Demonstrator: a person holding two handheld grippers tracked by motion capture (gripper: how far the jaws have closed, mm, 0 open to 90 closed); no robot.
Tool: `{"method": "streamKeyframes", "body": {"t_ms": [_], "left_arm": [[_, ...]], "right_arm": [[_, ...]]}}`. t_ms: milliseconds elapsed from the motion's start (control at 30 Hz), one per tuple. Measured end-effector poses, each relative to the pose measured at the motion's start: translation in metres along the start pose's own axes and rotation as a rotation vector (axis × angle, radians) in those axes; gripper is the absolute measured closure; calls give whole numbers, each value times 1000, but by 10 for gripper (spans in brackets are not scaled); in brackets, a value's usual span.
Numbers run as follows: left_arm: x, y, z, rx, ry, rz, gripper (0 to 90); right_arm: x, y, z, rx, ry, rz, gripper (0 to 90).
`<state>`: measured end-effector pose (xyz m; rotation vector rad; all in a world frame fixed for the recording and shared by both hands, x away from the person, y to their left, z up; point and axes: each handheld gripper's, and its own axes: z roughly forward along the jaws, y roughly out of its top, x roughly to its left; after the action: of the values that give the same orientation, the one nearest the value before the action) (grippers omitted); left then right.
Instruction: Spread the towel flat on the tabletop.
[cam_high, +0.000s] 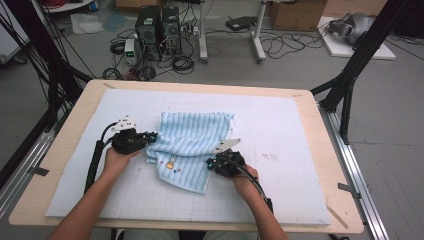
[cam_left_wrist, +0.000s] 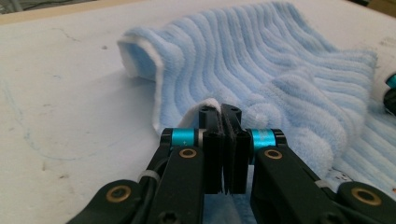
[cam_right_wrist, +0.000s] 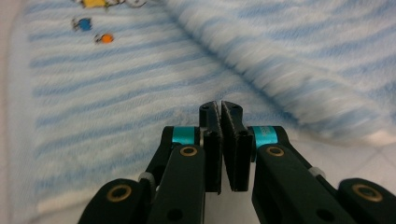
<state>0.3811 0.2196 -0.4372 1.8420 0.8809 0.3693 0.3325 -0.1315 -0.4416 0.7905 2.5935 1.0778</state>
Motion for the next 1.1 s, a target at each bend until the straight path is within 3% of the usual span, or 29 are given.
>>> {"method": "streamKeyframes", "body": {"t_ms": [167,233,300,333,400,467,533,600,667,733,767,867,933,1000,1067,1100], "left_arm": [[0,0,0,1,-8,-3,875],[-4,-1,4,6,-40,-7,875],[-10,-2,8,11,-69,15,868],[-12,-2,9,9,-69,22,835],[-13,-1,11,12,-57,7,605],[-12,-1,8,16,-57,-2,524],[-9,-1,6,26,-49,-28,450],[-7,-2,5,42,-57,-57,435],[-8,-3,7,65,-60,-60,418],[-11,-5,10,99,-59,-42,406],[-12,-6,12,112,-59,-32,404],[-17,-9,17,156,-57,-1,407],[-20,-9,20,190,-49,37,442],[-26,-9,21,202,-29,85,556],[-28,-9,21,203,-35,105,653],[-28,-9,21,202,-52,107,755]], "right_arm": [[-1,-18,-24,50,85,-21,870],[-1,-27,-35,65,109,-21,869],[-2,-35,-46,84,118,-13,860],[-4,-37,-49,81,111,0,830],[-10,-38,-54,24,108,52,703],[-18,-37,-59,-73,80,131,597],[-24,-35,-58,-124,2,176,527],[-28,-33,-52,-140,-51,204,479],[-29,-28,-42,-129,-114,208,437],[-30,-25,-33,-116,-131,220,419],[-30,-22,-26,-100,-140,223,417],[-28,-19,-13,-28,-184,166,432],[-26,-17,-11,-26,-199,124,467],[-25,-16,-10,-28,-191,112,531],[-27,-17,-10,-31,-154,151,592],[-29,-18,-11,-37,-138,182,621]]}}
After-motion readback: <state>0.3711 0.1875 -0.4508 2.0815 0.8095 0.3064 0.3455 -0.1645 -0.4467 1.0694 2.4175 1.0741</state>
